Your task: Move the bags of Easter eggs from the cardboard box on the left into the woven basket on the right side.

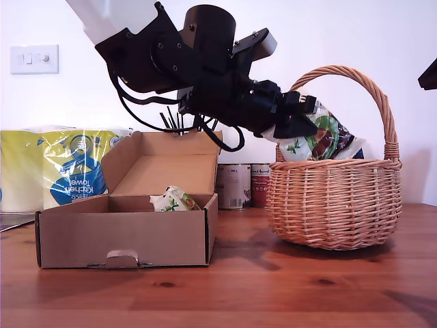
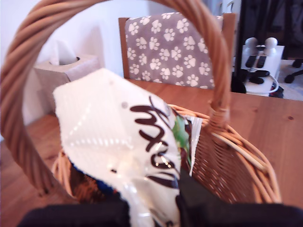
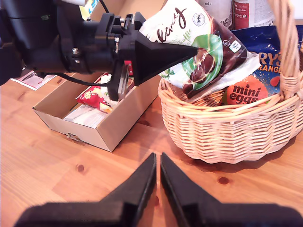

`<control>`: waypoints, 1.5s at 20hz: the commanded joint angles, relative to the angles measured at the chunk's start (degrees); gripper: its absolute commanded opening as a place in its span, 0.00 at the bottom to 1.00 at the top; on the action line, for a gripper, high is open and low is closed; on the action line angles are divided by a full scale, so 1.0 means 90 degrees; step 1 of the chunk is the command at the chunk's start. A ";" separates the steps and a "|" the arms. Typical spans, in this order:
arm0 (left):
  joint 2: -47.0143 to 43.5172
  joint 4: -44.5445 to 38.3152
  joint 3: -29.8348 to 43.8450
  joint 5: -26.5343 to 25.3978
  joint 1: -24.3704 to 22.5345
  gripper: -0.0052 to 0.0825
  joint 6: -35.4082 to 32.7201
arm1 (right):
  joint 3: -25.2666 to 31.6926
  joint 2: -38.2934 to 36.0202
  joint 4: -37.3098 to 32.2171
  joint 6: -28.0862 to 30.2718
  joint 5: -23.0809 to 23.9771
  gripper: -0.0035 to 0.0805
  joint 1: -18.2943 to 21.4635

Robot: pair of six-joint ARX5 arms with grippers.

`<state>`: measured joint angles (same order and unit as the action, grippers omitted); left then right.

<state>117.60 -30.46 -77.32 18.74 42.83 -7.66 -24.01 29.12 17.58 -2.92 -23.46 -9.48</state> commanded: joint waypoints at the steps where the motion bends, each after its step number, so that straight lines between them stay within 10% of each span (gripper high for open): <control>1: 0.0155 -0.0185 -0.0345 -0.0012 0.0053 0.03 0.0019 | -0.0095 -0.0005 -0.0061 -0.0007 -0.0010 0.03 -0.0029; 5: 0.0226 -0.0143 -0.0420 0.0000 0.0129 0.04 0.0019 | -0.0095 -0.0005 -0.0056 -0.0007 -0.0017 0.03 -0.0029; 13: 0.0226 -0.0051 -0.0593 0.0017 0.0255 0.43 0.0019 | -0.0095 -0.0005 -0.0036 -0.0012 -0.0075 0.03 -0.0029; 18: 0.0180 0.0068 -0.0605 -0.0214 0.0223 0.41 0.0015 | -0.0095 -0.0005 -0.0017 -0.0022 -0.0078 0.03 -0.0029; 22: -0.0367 0.1056 -0.0605 -0.0211 0.0112 0.04 -0.0036 | -0.0095 -0.0005 -0.0017 -0.0019 -0.0073 0.03 -0.0029; 30: -0.1991 0.4371 -0.0602 -0.0204 -0.0563 0.03 -0.1003 | -0.0095 -0.0005 -0.0032 -0.0010 -0.0070 0.03 -0.0029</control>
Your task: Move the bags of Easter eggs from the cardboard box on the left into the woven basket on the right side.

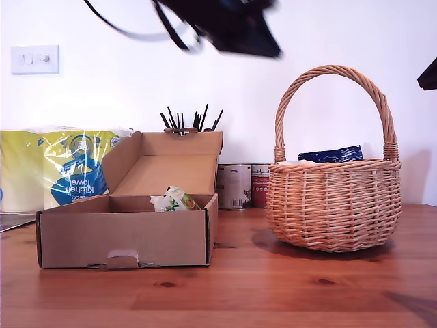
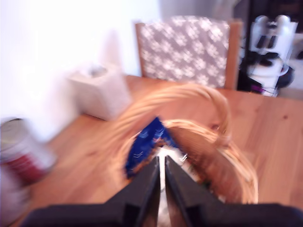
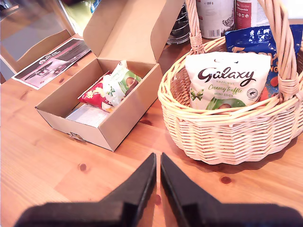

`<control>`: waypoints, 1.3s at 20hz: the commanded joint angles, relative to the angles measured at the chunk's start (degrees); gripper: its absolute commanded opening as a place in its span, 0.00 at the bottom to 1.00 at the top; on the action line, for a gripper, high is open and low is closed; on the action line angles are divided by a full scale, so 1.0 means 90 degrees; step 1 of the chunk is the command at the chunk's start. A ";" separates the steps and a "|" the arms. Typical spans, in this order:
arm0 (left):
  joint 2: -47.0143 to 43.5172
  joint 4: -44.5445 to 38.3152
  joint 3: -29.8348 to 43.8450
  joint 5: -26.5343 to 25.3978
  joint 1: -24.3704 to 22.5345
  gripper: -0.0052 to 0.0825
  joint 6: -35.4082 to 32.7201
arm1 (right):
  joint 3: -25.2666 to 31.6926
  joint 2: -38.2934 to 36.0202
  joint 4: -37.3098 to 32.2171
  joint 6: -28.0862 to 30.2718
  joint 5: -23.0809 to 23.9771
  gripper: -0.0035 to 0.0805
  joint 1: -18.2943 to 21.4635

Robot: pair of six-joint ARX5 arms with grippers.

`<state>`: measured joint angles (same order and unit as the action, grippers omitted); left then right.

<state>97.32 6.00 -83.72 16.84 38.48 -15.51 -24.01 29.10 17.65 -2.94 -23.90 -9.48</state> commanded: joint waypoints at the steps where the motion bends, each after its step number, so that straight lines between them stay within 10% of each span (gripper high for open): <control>1: 0.0160 0.0811 0.0109 0.0012 -0.0265 0.03 -0.0333 | -0.0095 -0.0002 -0.0036 -0.0007 -0.0022 0.03 -0.0029; 8: 0.0104 0.2538 0.0109 0.0369 -0.1605 0.05 -0.0758 | -0.0095 -0.0002 -0.0053 -0.0010 -0.0022 0.03 -0.0029; 12: 0.0194 0.2307 0.0109 0.0323 -0.1814 0.97 -0.0425 | -0.0095 -0.0002 -0.0066 -0.0010 -0.0022 0.03 -0.0029; 26: 0.2276 0.1188 0.0109 -0.0695 -0.1486 0.94 0.0078 | -0.0095 -0.0002 -0.0066 -0.0012 -0.0022 0.03 -0.0029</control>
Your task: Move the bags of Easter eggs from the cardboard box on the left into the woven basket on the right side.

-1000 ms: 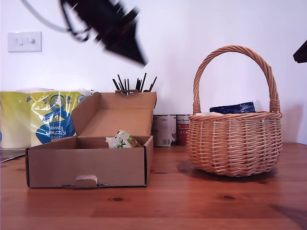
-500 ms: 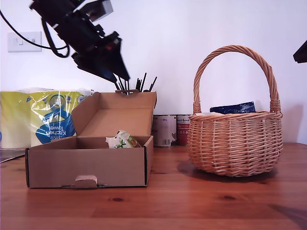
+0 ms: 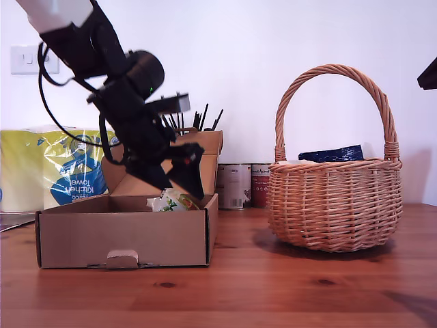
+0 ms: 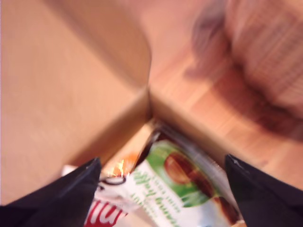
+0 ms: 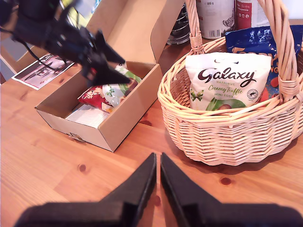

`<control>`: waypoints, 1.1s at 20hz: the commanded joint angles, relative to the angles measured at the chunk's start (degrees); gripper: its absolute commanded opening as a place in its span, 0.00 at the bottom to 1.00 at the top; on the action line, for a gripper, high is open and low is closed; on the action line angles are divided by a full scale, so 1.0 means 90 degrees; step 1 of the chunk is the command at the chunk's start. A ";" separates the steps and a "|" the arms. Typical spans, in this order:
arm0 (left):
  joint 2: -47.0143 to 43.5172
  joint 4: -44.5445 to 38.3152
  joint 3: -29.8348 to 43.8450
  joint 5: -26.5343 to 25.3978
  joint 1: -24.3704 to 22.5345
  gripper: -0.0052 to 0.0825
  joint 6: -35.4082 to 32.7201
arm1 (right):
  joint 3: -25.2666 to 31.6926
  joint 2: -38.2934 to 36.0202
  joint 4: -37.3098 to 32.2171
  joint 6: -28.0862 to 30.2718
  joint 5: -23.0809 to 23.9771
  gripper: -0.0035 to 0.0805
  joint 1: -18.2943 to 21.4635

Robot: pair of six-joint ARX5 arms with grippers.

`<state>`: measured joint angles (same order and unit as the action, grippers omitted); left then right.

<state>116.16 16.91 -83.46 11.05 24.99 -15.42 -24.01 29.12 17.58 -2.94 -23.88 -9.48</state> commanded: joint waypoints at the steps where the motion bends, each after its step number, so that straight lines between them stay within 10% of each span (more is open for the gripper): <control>1: 0.0260 0.0005 0.0080 -0.0119 0.0012 0.94 0.0073 | -0.0095 -0.0005 -0.0058 -0.0012 -0.0024 0.03 -0.0029; 4: 0.0308 0.0143 0.0080 -0.0117 0.0036 0.79 0.0070 | -0.0095 -0.0005 -0.0058 -0.0012 -0.0024 0.03 -0.0029; 8: 0.0308 0.0391 0.0080 -0.0114 0.0034 0.26 0.0053 | -0.0095 -0.0005 -0.0058 -0.0010 -0.0024 0.03 -0.0029; 11: 0.0306 0.0464 0.0078 -0.0117 0.0034 0.07 0.0044 | -0.0095 -0.0005 -0.0061 -0.0010 -0.0024 0.03 -0.0029; 22: -0.1124 0.0559 0.0078 0.0253 0.0034 0.03 0.0097 | -0.0095 -0.0005 -0.0058 -0.0007 -0.0022 0.03 -0.0029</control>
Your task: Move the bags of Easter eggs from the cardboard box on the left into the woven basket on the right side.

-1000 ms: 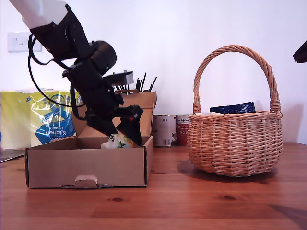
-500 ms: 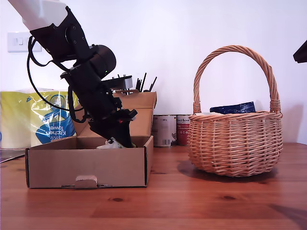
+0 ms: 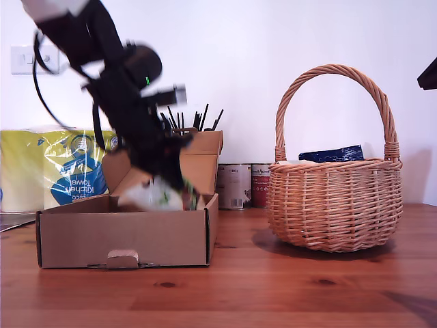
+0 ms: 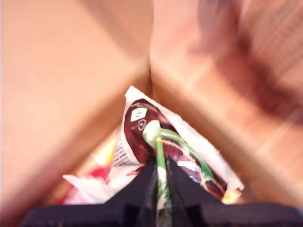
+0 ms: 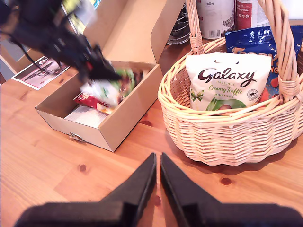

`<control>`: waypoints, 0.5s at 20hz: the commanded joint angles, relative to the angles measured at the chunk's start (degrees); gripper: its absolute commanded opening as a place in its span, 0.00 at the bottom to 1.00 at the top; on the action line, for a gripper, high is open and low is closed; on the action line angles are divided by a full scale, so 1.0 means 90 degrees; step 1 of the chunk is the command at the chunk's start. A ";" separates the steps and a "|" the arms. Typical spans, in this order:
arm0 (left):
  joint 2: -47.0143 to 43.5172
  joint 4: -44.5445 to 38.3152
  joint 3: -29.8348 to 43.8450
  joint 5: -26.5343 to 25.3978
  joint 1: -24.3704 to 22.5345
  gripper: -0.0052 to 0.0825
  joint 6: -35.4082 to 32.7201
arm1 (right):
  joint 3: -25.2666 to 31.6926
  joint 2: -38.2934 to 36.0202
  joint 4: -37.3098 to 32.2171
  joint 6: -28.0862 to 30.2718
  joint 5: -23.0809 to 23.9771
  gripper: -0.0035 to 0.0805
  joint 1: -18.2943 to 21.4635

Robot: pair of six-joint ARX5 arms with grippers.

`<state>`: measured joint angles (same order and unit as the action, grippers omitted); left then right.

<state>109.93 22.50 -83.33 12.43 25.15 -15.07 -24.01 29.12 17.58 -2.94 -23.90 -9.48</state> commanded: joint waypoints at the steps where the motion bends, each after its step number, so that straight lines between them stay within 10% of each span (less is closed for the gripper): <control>1: -0.0682 0.0032 0.0063 0.0194 0.0017 0.03 0.0155 | -0.0095 -0.0005 -0.0058 -0.0007 -0.0019 0.03 -0.0029; 10: -0.1273 -0.0843 0.0063 0.1756 0.0641 0.03 0.1015 | -0.0095 -0.0005 -0.0058 -0.0005 -0.0017 0.03 -0.0029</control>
<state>97.54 16.64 -83.55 27.66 30.11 -6.55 -24.01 29.12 17.58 -2.94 -23.88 -9.48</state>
